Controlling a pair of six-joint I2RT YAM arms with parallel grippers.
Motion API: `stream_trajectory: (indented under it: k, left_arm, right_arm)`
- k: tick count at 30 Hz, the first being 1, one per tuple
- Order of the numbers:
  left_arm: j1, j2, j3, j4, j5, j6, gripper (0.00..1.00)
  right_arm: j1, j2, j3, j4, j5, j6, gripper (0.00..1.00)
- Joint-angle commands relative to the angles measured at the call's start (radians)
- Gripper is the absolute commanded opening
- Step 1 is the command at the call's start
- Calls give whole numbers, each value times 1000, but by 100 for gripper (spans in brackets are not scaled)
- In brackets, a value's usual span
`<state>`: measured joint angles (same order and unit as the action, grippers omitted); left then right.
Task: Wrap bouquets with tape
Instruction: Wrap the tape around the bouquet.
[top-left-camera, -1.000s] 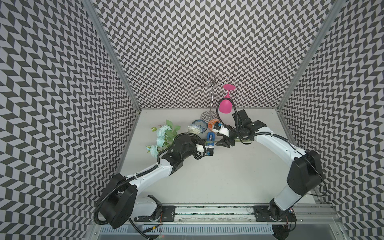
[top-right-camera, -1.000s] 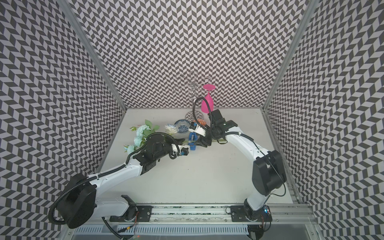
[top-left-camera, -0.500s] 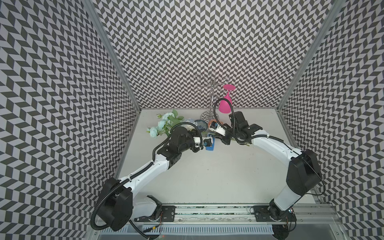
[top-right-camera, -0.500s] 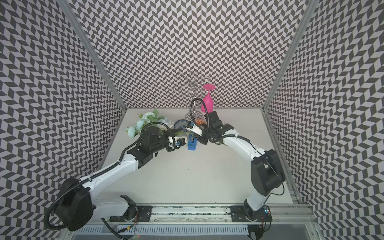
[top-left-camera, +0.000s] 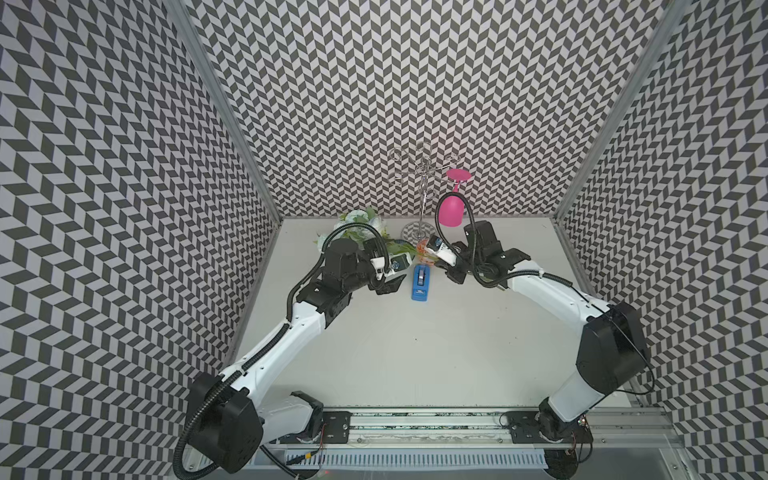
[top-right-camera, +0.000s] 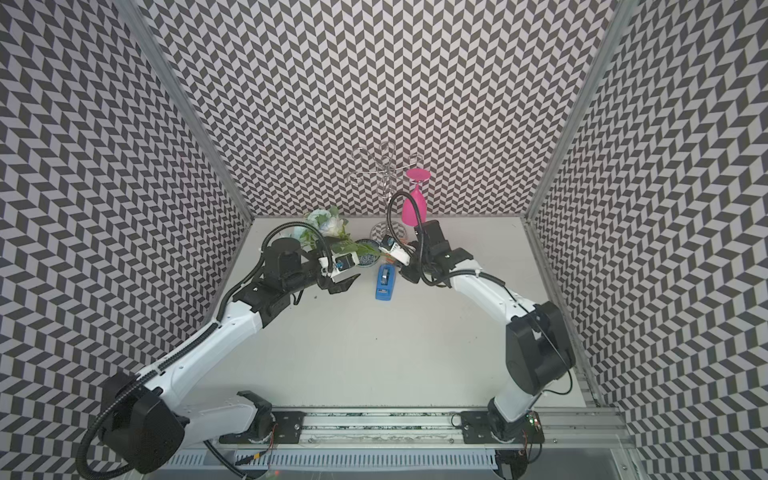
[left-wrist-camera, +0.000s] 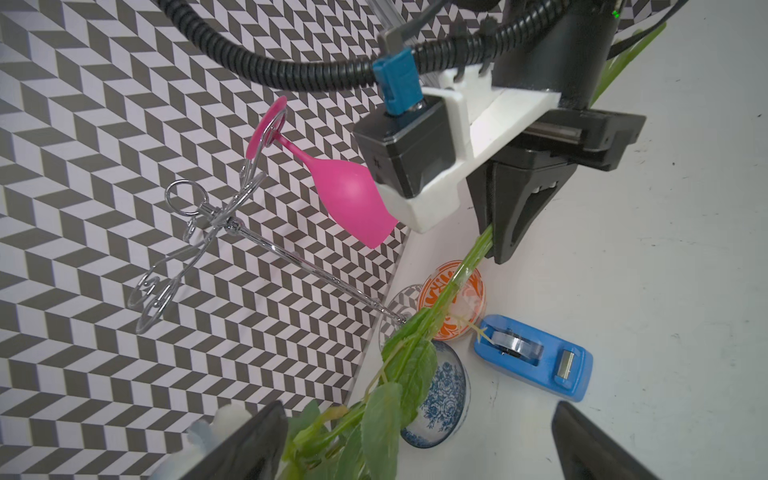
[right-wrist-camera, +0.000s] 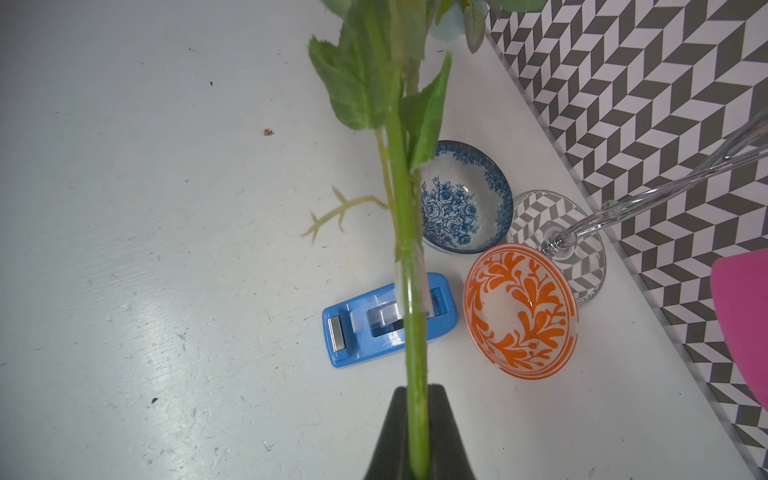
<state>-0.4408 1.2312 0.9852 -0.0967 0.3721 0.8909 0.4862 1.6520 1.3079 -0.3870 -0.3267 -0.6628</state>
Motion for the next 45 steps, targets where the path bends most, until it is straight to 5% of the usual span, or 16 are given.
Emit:
stream_trajectory:
  k: [1, 7, 13, 19, 25, 31, 35, 39, 45]
  left_arm:
    - [28, -19, 58, -43, 102, -52, 99]
    - [94, -103, 75, 40, 225, -174, 99]
    - [125, -50, 170, 50, 201, -326, 99]
    - [106, 21, 211, -59, 252, -248, 99]
    - [27, -1, 149, -142, 246, -19, 99]
    - [9, -30, 139, -173, 274, 33, 97]
    - [-12, -10, 157, -300, 284, 149, 85]
    - [-54, -25, 89, -370, 242, 292, 85]
    - [-108, -25, 14, -278, 124, 288, 85]
  right_arm:
    - [6, -39, -31, 106, 17, -29, 0]
    - [34, -198, -295, 461, 81, -184, 0]
    - [60, -310, -520, 797, 77, -337, 0]
    - [132, -340, -632, 1010, 234, -503, 0]
    - [188, -365, -699, 1172, 324, -637, 0]
    - [271, -380, -743, 1247, 417, -778, 0]
    - [290, -372, -790, 1349, 445, -799, 0]
    - [294, -350, -832, 1441, 463, -799, 0]
    - [301, -335, -825, 1404, 442, -783, 0]
